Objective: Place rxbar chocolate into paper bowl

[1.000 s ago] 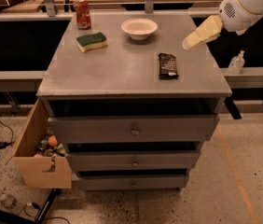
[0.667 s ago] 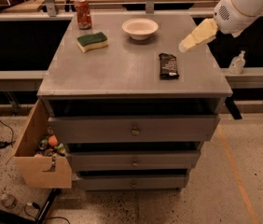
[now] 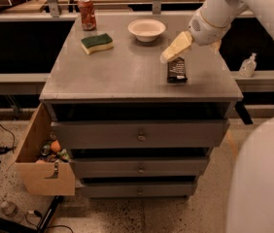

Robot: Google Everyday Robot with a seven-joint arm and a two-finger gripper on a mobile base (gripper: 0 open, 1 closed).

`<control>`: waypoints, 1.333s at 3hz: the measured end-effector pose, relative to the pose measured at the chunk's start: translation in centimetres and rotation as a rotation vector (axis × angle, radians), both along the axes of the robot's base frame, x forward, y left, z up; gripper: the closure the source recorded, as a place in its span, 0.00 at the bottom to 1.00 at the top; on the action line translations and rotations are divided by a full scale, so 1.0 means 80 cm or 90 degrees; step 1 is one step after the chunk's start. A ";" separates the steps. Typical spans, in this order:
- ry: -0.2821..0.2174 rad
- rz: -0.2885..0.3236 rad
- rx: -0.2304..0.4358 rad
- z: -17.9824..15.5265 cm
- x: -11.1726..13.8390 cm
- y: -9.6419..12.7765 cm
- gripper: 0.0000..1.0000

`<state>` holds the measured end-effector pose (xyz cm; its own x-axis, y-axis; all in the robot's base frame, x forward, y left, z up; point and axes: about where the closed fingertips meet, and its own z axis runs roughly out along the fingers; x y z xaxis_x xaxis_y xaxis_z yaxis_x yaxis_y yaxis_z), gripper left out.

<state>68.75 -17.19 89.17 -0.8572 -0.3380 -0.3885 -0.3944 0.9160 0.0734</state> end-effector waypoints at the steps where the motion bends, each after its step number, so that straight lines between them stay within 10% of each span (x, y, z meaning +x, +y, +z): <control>1: 0.043 -0.012 -0.031 -0.023 0.016 0.041 0.00; 4: 0.110 -0.079 -0.160 -0.083 0.046 0.013 0.00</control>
Offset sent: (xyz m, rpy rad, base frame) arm 0.0302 0.0618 -0.0358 -0.1844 0.1232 -0.0501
